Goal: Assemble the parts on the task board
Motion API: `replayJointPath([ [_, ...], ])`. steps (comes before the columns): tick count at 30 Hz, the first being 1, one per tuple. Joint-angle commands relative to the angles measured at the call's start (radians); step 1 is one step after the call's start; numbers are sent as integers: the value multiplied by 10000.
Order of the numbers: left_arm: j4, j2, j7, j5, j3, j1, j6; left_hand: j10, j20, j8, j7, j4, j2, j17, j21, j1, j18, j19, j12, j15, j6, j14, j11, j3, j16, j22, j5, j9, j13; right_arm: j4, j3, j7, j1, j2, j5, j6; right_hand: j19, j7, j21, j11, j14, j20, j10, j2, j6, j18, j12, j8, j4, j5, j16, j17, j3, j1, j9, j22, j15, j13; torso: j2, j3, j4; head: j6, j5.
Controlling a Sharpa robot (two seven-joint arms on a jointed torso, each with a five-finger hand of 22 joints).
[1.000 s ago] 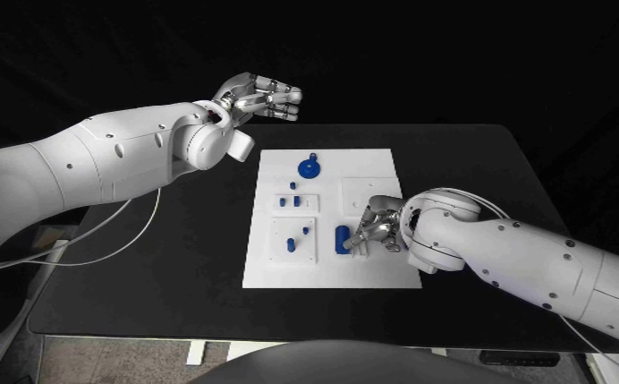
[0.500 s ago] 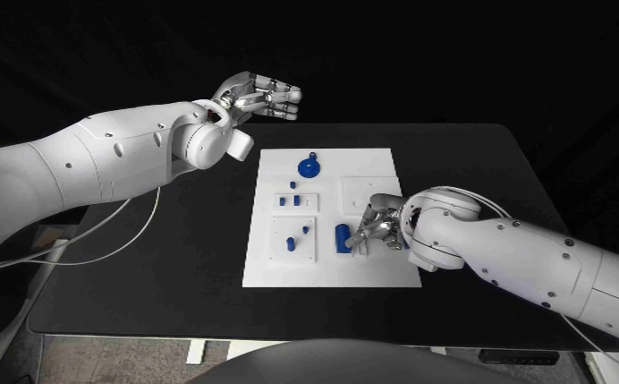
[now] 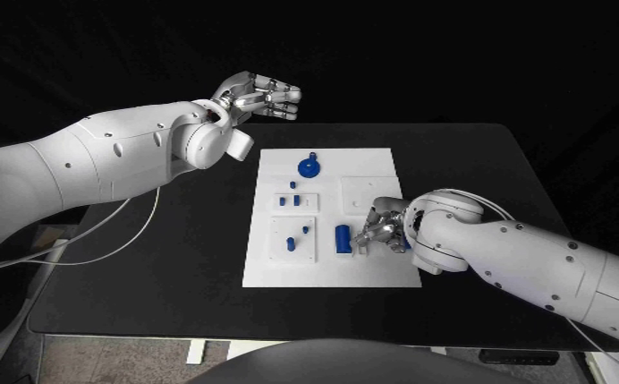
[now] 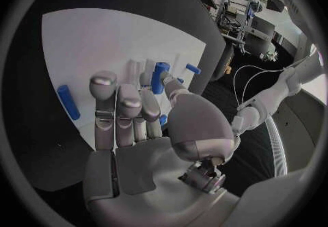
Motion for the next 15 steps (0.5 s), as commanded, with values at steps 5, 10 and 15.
replayJointPath([
  [5,14,11,76,-34,5,5,130,35,3,17,57,51,32,-9,-46,1,-115,-80,-29,45,3,11,43,6,-42,5,61,5,5,38,6,204,-15,-119,140,-286,501,45,-6,-8,9,-29,19,-148,-151,-171,-20,-20,313,-63,-37,-12,-89,-44,-5,821,-13,0,-1,-7,6,3,-12],
  [10,14,3,84,-34,5,5,118,35,3,17,57,51,32,-9,-46,1,-115,-80,-29,45,3,11,43,6,-42,5,61,5,5,118,79,542,-14,-416,293,-584,486,85,-89,26,2,-3,21,-178,-269,-153,-15,-18,348,-51,-75,-54,-94,25,9,802,8,-1,-10,-12,-5,20,-21],
  [15,20,-13,114,-34,5,5,101,35,3,17,57,51,32,-9,-46,1,-115,-80,-29,45,3,11,43,6,-42,5,61,5,5,276,358,839,-12,-890,542,-815,471,139,-211,76,-1,31,14,-226,-421,-145,-29,-18,331,-43,-145,-129,-76,106,9,773,45,-20,-14,-8,-29,35,-57],
])
